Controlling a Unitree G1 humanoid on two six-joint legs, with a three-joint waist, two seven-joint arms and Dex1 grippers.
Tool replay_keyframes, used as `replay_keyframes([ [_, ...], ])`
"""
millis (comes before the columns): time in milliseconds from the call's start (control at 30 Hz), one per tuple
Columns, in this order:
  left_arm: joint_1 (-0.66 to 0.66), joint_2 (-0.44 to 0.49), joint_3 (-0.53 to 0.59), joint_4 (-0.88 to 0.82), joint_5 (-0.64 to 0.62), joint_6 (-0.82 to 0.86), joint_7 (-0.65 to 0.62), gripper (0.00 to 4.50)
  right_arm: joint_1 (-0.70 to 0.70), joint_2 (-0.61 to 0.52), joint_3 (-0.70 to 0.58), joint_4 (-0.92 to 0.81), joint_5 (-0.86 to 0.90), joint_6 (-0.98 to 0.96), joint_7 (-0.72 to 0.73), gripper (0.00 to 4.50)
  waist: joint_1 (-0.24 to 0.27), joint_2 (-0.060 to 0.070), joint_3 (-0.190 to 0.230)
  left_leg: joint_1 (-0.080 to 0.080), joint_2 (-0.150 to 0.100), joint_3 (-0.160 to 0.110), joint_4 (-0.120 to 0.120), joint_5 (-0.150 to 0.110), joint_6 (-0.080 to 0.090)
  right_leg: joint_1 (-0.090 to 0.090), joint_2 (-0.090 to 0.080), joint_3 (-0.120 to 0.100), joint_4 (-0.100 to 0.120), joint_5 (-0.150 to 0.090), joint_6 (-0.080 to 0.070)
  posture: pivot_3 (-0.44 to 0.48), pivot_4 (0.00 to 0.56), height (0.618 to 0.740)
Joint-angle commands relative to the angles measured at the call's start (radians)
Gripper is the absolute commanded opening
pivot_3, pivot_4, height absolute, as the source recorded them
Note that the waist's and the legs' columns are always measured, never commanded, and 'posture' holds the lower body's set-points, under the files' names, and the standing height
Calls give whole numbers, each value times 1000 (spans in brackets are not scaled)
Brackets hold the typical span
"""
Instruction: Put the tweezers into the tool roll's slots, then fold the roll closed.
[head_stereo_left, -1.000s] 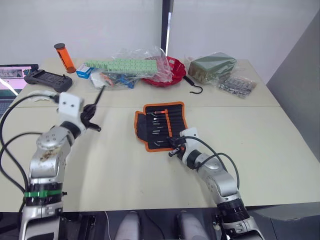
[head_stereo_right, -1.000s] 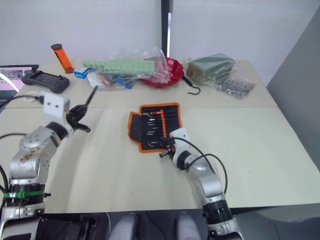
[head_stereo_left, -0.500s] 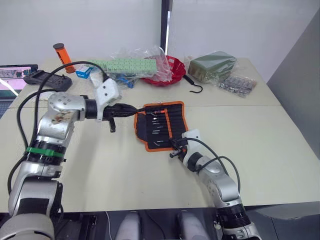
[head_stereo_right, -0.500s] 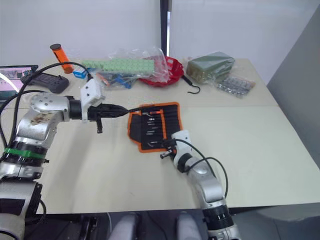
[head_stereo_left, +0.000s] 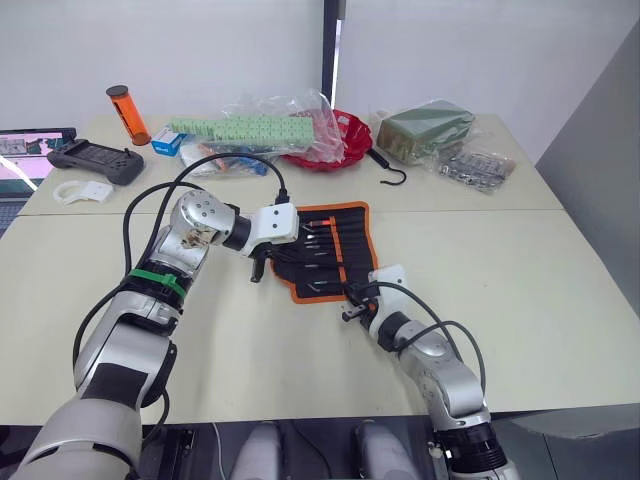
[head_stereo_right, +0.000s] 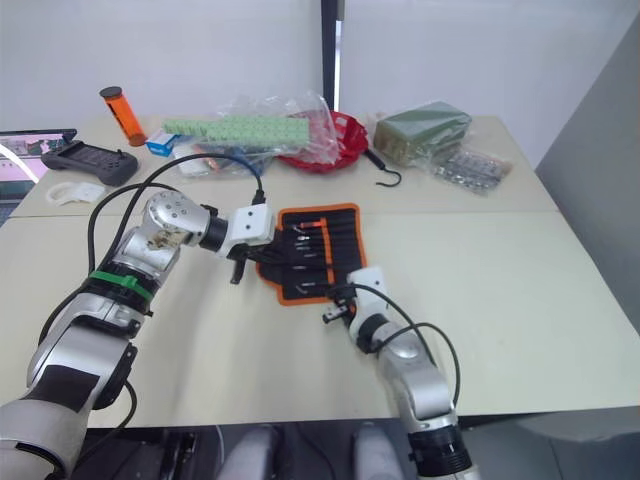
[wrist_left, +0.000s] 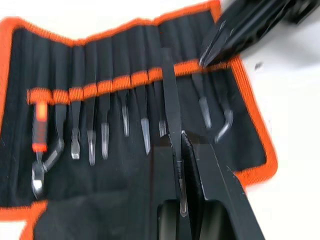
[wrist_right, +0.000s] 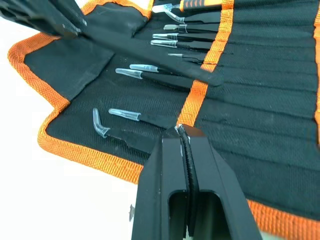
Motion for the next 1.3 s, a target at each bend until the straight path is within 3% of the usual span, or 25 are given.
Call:
replay_keyframes([
  [33, -23, 1, 25, 22, 12, -43, 8, 16, 23, -10, -1, 23, -18, 33, -20, 0, 1, 0, 0, 0, 0, 0, 0, 0, 0, 0, 0, 0, 0, 0, 0, 0, 150, 740],
  [667, 58, 47, 39, -67, 21, -26, -29, 16, 5, -21, 14, 49, -16, 31, -10, 0, -2, 0, 0, 1, 0, 0, 1, 0, 0, 0, 0, 0, 1, 0, 0, 0, 150, 740],
  [1300, 79, -59, 26, -87, 62, -6, 82, 16, 22, -30, 19, 36, -19, 24, -11, 0, 1, 0, 0, 1, 0, -1, 3, 0, 0, 1, 0, 0, 3, 0, 0, 0, 150, 740],
])
